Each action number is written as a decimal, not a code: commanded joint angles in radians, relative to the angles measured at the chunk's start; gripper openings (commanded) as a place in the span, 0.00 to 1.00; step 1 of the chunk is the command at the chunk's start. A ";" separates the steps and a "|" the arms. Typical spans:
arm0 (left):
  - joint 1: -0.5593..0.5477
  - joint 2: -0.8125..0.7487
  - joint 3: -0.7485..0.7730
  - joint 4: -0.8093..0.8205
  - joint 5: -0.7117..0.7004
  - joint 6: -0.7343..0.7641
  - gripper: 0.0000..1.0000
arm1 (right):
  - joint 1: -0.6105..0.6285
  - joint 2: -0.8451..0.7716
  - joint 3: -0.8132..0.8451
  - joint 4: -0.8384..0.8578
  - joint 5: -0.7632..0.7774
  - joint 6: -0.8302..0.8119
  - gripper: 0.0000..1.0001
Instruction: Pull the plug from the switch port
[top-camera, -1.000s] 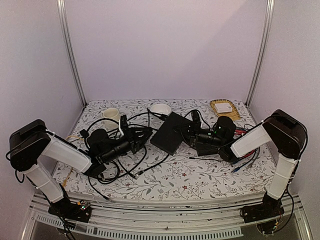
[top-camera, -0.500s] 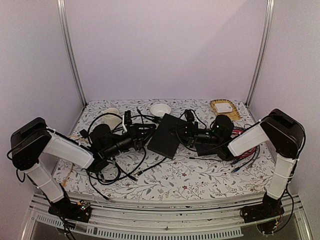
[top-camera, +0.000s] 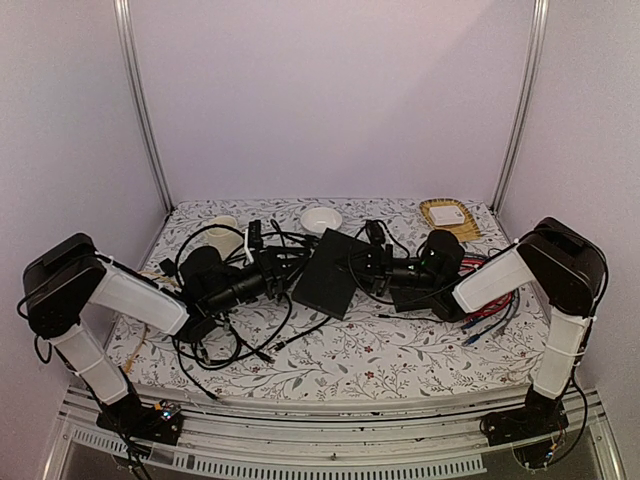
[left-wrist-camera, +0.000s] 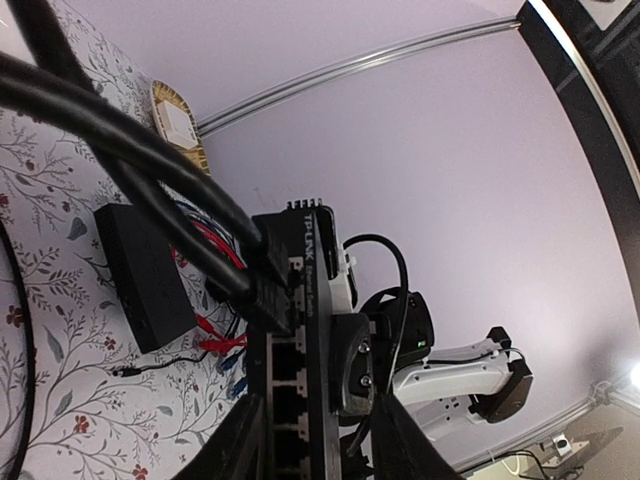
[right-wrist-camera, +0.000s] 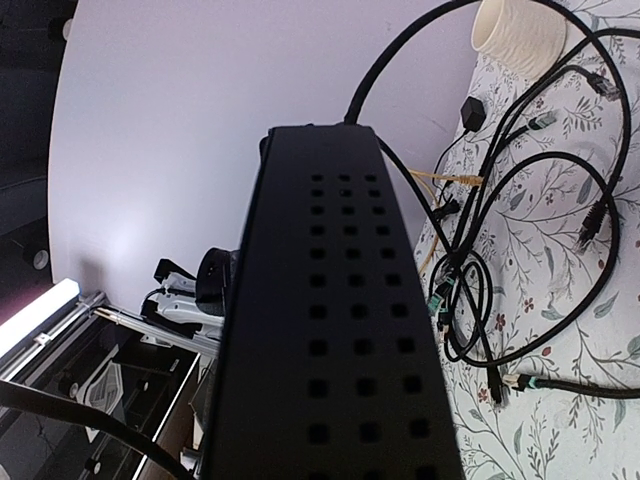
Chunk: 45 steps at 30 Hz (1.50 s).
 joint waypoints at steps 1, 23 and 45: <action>0.021 0.025 0.021 -0.018 0.015 0.020 0.39 | 0.035 -0.001 0.057 0.101 -0.053 -0.002 0.02; 0.049 0.035 0.017 0.033 0.017 0.009 0.37 | 0.044 0.010 0.073 0.093 -0.074 -0.001 0.02; 0.051 0.029 0.012 0.048 0.027 0.004 0.25 | 0.045 0.045 0.105 0.087 -0.085 0.001 0.01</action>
